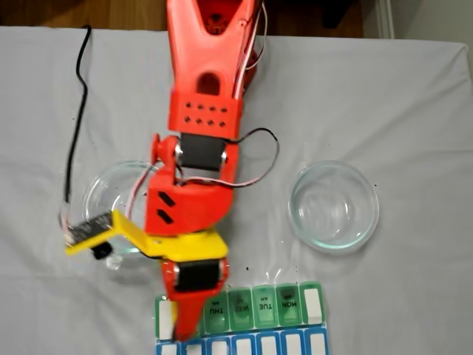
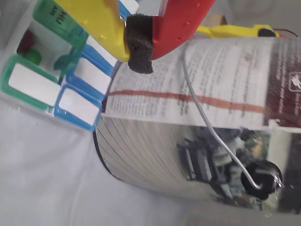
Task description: Sort medicines into box.
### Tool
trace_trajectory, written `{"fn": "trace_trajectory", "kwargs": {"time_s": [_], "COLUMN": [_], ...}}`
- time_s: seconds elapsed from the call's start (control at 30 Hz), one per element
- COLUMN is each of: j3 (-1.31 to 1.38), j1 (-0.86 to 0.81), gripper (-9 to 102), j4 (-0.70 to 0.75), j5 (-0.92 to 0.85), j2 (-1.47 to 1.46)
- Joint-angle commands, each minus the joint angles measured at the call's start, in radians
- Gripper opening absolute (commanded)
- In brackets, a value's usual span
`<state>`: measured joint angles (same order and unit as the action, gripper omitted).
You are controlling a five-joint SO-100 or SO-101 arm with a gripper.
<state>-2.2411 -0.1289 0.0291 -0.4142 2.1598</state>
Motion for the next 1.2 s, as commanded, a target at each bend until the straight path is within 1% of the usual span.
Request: {"fn": "trace_trajectory", "kwargs": {"time_s": [0.0, 0.27, 0.43, 0.6, 0.73, 0.93, 1.17], "j3": [0.014, 0.021, 0.083, 0.071, 0.074, 0.063, 0.091], "j1": [-0.008, 0.002, 0.012, 0.032, 0.037, 0.046, 0.046], "gripper": [0, 0, 0, 0, 0, 0, 0], "j4": [-0.064, -0.229, -0.229, -0.250, -0.222, -0.110, -0.041], "j5": [-0.012, -0.012, -0.009, -0.026, -0.028, -0.044, -0.064], "j2": [0.089, -0.110, -0.206, -0.236, -0.229, -0.186, -0.245]}}
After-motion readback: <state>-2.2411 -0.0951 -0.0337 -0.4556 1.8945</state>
